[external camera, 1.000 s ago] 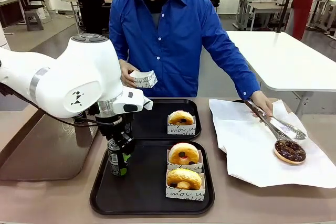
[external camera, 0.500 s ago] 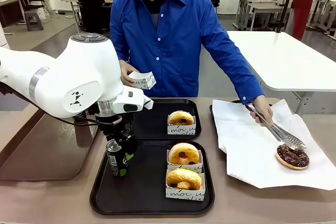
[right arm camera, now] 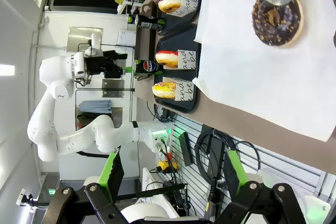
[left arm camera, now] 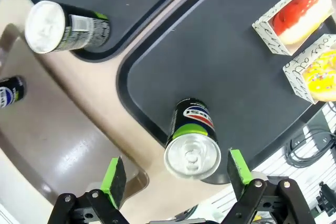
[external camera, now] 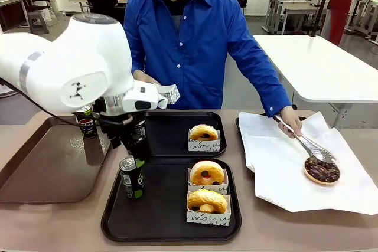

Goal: Set up donuts and drinks on trays.
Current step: Pick up one Pepsi coke from the Handle tray and place it on the Flat Tray without a Pepsi coke.

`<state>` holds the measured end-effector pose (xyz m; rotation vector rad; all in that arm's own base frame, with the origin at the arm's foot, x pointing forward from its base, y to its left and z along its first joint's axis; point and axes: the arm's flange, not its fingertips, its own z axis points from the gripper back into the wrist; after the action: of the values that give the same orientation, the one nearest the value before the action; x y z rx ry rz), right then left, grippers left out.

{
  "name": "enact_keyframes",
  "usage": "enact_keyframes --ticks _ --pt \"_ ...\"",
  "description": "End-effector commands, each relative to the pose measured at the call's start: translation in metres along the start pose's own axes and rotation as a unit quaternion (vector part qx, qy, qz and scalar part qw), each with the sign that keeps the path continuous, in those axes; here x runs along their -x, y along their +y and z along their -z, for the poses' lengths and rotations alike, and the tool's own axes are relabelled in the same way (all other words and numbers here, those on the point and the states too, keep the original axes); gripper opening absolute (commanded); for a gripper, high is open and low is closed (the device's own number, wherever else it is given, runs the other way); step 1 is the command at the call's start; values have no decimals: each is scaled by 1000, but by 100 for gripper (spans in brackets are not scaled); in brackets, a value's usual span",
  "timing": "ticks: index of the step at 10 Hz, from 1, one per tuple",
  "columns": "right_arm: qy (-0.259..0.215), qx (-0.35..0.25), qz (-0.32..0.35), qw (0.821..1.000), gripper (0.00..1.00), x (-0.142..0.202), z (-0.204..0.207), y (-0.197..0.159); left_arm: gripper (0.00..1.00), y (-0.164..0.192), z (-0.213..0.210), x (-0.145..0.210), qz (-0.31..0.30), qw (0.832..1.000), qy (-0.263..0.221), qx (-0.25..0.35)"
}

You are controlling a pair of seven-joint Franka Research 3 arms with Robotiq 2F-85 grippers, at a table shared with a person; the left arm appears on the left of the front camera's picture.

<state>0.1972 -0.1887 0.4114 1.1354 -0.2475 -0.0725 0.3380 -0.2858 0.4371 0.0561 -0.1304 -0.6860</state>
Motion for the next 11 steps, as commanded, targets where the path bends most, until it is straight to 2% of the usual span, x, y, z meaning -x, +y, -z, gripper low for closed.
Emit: enact_keyframes --ticks 1,3,6,10,11 --pt "-9 -15 -8 1000 100 -2 1 2 100 9 -25 6 -39 999 -7 1" --pt "-9 -15 -8 1000 100 -2 1 2 100 33 -48 16 -87 996 -7 21" --pt "-9 -15 -8 1000 100 -2 1 2 100 62 -63 43 -130 991 13 18" --pt "-9 -15 -8 1000 100 -2 1 2 100 112 -48 74 -221 975 6 16" --pt "-9 -15 -8 1000 100 -2 1 2 100 98 -62 62 -172 985 16 17"
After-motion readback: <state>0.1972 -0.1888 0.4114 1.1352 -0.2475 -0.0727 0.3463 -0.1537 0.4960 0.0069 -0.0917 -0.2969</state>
